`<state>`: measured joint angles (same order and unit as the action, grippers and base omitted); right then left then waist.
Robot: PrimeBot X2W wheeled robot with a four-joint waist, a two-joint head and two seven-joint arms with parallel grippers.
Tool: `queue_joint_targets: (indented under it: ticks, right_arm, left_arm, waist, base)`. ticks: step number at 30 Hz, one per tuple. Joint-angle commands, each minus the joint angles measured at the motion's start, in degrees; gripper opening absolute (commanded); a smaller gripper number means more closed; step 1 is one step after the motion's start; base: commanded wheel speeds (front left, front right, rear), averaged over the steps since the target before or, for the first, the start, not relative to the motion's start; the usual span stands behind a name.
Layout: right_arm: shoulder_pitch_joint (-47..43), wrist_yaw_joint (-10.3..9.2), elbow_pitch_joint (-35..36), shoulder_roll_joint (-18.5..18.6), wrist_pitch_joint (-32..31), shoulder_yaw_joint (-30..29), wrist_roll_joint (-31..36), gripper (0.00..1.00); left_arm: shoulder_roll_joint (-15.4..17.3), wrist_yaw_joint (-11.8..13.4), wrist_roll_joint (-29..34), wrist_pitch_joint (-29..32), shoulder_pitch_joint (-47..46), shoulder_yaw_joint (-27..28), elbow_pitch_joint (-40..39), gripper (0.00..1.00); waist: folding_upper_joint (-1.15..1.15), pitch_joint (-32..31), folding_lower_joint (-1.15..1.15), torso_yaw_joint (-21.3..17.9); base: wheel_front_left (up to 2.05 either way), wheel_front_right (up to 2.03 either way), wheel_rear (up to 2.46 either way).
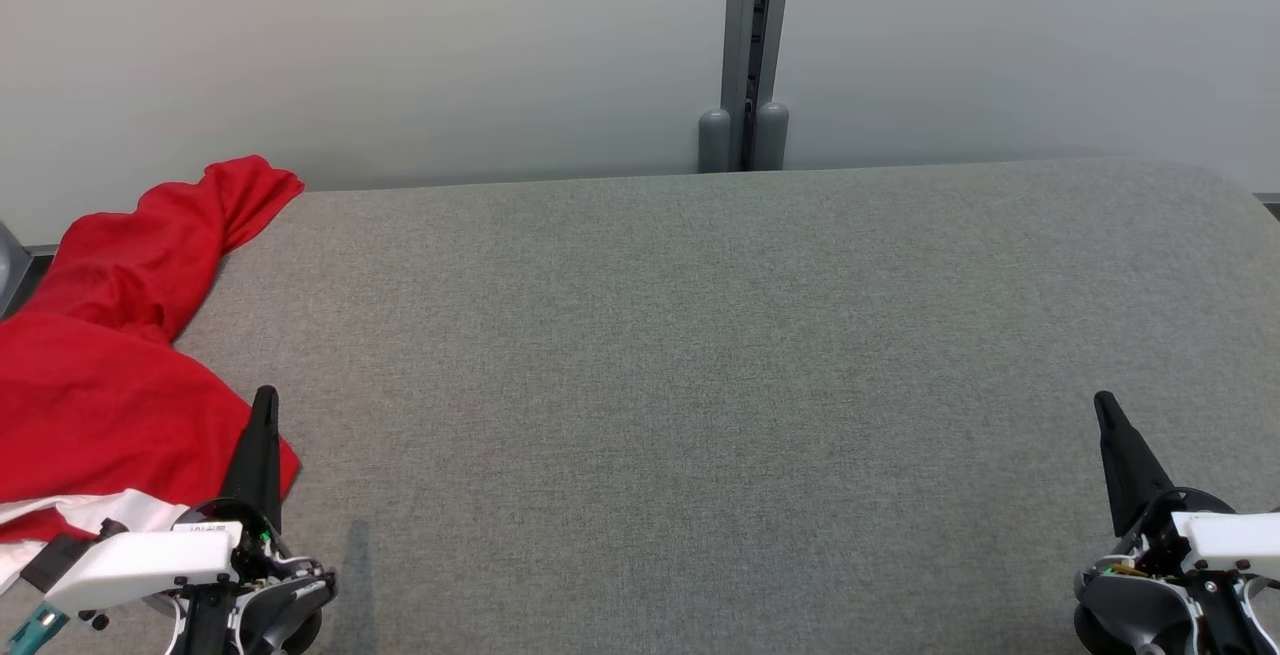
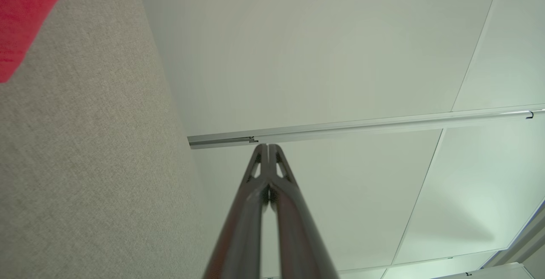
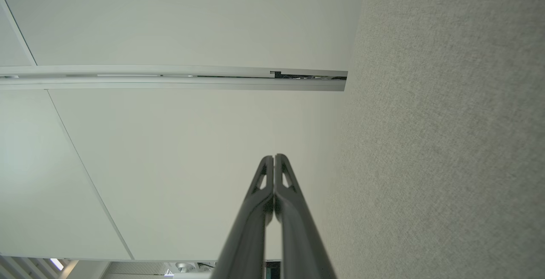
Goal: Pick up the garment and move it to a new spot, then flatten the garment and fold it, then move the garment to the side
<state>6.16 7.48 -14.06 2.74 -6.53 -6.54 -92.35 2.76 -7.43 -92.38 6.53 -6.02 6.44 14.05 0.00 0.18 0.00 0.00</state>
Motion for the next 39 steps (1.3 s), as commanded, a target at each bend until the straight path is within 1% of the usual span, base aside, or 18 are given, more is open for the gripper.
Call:
queue_joint_targets:
  ticks: [1, 39]
  right_arm:
    - [0.3, 0.04, 0.2, 0.4, -0.1, 0.0, 0.0, 0.00]
    - [0.3, 0.04, 0.2, 0.4, -0.1, 0.0, 0.0, 0.00]
  left_arm:
    - [0.4, -0.2, 0.1, 0.1, -0.8, 0.2, 0.0, 0.00]
    - [0.4, -0.2, 0.1, 0.1, -0.8, 0.2, 0.0, 0.00]
  waist:
    - [0.00, 0.0, 0.00, 0.0]
    - [0.00, 0.0, 0.00, 0.0]
  base:
    - [0.00, 0.00, 0.00]
    - [0.00, 0.00, 0.00]
